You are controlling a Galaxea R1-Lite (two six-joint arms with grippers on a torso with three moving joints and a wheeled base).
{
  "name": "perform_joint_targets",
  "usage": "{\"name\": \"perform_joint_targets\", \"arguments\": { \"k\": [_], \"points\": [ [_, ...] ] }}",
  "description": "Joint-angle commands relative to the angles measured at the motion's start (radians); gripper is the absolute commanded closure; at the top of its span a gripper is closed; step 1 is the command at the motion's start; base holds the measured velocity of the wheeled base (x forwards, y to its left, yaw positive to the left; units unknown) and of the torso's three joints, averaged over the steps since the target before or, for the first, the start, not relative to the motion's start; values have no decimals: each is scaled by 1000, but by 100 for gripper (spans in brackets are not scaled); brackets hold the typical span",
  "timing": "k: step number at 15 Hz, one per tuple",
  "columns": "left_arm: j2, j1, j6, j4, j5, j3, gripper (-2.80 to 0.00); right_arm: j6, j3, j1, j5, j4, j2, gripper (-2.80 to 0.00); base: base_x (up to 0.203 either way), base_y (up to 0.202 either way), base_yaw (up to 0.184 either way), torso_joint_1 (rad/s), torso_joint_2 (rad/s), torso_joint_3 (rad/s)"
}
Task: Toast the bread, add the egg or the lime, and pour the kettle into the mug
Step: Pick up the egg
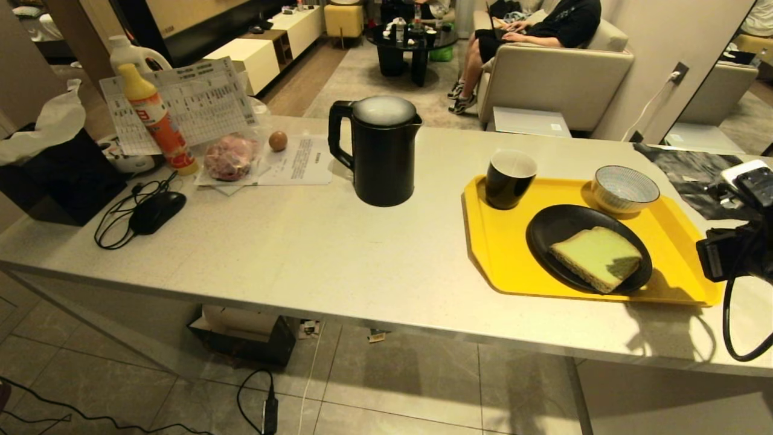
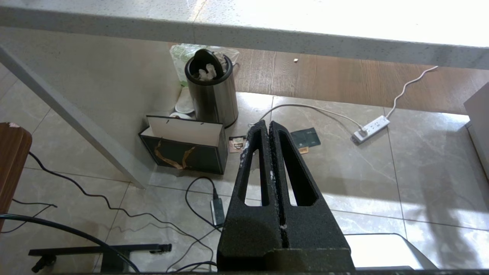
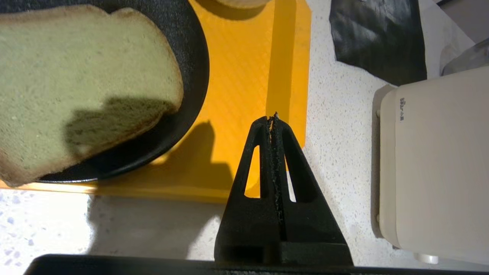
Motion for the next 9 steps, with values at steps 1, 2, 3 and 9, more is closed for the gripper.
{"name": "perform_joint_targets", "arguments": {
  "k": [1,2,3,9],
  "points": [
    [-1,-1,0,-1,0,0,0,-6,6,1,-1,-3,16,0,0,0,0,0,0,0],
    [0,1,0,0,0,0,0,-6,9,2,-1,-3,21,0,0,0,0,0,0,0],
    [0,0,0,0,0,0,0,-5,14,2,-1,-5,23,0,0,0,0,0,0,0],
    [-1,-1,0,0,0,0,0,15,126,6,6,-275,74,0,0,0,0,0,0,0]
  ]
}}
